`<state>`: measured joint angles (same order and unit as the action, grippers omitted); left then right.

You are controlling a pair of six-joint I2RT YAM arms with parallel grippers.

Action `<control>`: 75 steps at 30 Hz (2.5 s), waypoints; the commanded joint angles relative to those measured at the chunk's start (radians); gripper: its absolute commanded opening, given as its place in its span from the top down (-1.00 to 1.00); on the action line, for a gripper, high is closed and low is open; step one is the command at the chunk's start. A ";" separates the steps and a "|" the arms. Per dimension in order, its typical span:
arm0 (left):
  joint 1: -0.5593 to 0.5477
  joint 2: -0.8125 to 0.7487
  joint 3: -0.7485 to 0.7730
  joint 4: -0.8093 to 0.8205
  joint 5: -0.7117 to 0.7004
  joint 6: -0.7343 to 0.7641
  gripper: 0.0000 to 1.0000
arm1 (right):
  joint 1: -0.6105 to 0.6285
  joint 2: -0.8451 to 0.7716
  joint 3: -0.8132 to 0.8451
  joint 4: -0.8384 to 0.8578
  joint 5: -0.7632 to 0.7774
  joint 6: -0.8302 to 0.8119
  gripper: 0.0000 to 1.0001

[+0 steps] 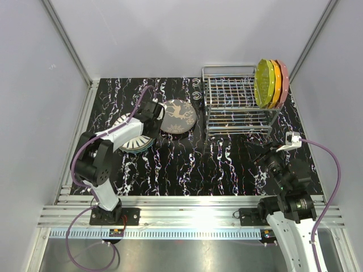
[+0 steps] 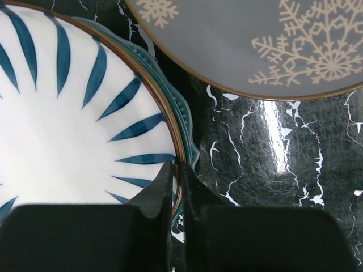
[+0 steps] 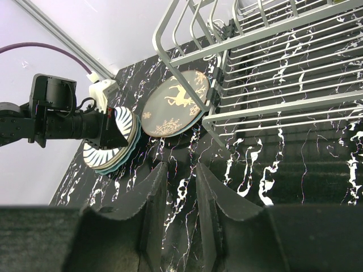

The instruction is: Load the plates into the dish rack

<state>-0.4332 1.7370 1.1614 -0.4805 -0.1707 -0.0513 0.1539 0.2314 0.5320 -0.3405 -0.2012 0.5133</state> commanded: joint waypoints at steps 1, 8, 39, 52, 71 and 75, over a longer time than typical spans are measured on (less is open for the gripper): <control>-0.007 0.018 0.032 -0.027 -0.019 0.014 1.00 | -0.005 -0.014 0.003 0.018 0.011 -0.001 0.31; -0.018 -0.066 0.032 -0.041 -0.004 -0.015 1.00 | -0.005 -0.010 0.010 0.027 -0.039 -0.022 0.30; 0.171 -0.554 -0.075 0.206 0.381 -0.280 1.00 | 0.567 0.742 0.276 0.328 0.029 -0.148 -0.04; 0.175 -0.668 -0.150 0.270 0.278 -0.349 1.00 | 0.927 1.357 0.526 0.787 0.569 -0.266 -0.64; 0.180 -0.671 -0.161 0.258 0.224 -0.394 1.00 | 1.003 1.655 0.732 0.919 0.677 -0.194 -0.79; 0.183 -0.689 -0.163 0.263 0.226 -0.395 1.00 | 1.004 1.733 0.775 0.940 0.727 -0.174 -0.76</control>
<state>-0.2569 1.1053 0.9855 -0.3489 0.0715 -0.4313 1.1511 1.9171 1.2598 0.5373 0.4320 0.3050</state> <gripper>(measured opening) 0.012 0.887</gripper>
